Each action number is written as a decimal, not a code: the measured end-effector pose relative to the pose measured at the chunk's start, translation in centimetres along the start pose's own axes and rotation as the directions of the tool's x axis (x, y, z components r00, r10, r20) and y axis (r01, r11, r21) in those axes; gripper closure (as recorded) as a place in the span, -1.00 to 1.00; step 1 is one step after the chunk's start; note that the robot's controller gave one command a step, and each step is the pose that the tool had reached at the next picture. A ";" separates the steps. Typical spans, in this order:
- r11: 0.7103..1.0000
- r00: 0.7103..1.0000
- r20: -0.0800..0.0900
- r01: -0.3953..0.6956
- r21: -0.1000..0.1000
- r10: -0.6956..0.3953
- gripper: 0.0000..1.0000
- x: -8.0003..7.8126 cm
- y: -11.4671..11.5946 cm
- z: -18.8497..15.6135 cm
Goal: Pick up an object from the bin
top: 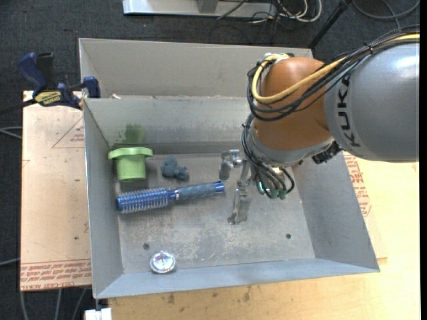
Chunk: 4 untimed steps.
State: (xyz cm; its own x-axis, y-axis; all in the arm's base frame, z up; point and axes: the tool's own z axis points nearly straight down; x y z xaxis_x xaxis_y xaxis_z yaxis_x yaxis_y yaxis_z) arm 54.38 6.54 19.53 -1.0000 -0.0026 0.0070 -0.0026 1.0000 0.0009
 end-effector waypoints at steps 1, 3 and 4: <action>0.998 0.998 0.007 0.061 -0.001 -0.061 -1.00 -5.2 7.7 13.0; 0.986 0.986 0.010 0.165 0.000 -0.165 -1.00 -3.6 13.3 8.9; 0.989 0.989 0.004 0.151 0.001 -0.151 -1.00 -2.5 12.5 12.8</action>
Offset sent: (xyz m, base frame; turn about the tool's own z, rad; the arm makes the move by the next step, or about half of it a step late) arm 0.0511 0.0741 -0.1253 -0.0551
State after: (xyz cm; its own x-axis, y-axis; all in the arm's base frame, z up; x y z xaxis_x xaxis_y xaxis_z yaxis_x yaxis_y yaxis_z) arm 56.74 19.05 6.76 -0.9881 -0.1536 0.0030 -0.1536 0.9881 0.0010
